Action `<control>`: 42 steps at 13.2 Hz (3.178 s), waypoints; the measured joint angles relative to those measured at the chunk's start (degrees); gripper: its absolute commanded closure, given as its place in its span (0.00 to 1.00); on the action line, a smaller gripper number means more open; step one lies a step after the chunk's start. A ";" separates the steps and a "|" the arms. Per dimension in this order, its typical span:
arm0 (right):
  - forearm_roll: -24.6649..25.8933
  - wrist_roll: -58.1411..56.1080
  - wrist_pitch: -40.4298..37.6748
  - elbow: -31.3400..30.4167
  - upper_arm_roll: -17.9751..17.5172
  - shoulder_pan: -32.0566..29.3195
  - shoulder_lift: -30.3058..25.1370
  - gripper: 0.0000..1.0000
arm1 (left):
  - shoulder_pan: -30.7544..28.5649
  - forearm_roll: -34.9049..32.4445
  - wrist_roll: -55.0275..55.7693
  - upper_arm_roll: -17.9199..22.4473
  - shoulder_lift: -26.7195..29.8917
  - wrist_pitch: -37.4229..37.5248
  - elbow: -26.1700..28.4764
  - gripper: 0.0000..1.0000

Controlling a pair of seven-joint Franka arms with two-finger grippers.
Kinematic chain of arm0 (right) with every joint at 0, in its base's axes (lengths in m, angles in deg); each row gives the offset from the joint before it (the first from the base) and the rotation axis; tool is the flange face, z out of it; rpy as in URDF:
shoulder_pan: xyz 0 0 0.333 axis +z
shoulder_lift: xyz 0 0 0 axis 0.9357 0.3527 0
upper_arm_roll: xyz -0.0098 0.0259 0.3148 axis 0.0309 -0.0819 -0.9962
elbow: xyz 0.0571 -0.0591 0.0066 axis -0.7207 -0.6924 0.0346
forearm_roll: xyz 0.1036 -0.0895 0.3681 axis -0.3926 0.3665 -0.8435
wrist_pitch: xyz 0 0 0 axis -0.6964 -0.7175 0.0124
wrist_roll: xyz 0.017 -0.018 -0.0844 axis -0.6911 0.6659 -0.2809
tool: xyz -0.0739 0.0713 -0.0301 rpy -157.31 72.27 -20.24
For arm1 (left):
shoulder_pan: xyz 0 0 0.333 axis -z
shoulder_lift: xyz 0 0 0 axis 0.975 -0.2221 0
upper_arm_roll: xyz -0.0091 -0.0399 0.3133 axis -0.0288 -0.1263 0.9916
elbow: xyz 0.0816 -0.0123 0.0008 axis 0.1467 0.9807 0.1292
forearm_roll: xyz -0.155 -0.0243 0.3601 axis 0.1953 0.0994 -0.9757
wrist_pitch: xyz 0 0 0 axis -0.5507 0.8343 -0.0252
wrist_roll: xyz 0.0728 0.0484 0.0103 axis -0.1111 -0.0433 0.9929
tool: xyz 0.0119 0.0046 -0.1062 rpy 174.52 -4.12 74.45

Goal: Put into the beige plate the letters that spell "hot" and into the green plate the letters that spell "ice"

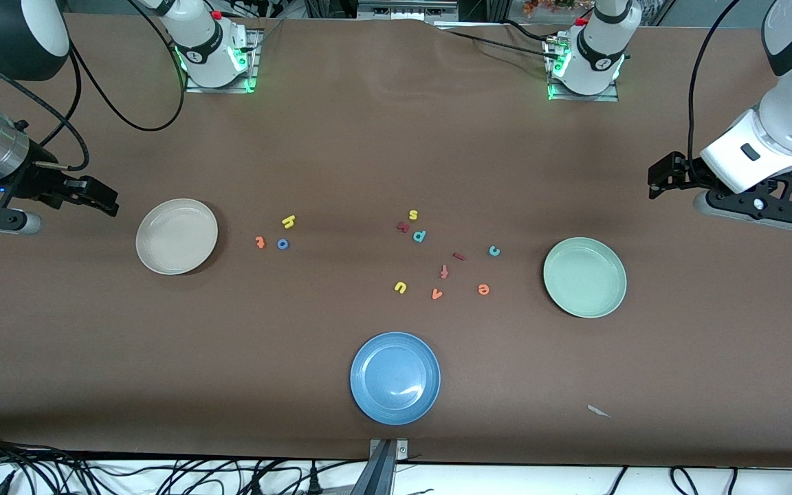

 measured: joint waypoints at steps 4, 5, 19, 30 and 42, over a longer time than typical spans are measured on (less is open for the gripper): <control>0.00 0.00 -0.03 0.00 0.01 0.02 0.00 0.00 | 0.46 0.00 0.00 -0.29 -1.47 0.02 0.01 0.00; 0.00 0.00 -0.03 0.00 0.01 0.07 0.00 0.00 | 0.67 0.00 0.00 -0.45 -1.95 0.02 0.01 0.00; 0.06 0.00 -0.80 0.00 -0.05 0.57 0.00 0.00 | 5.15 0.00 -0.09 -0.99 -5.79 -0.02 0.01 0.00; 0.05 -0.64 -1.77 0.01 -1.08 0.97 0.00 0.00 | 14.43 0.05 -0.70 -2.73 -26.54 -20.30 -3.76 0.00; -2.07 12.86 10.78 -4.74 -4.49 9.26 12.60 0.01 | 14.81 0.05 -20.96 -4.12 -40.18 -36.33 -3.98 0.25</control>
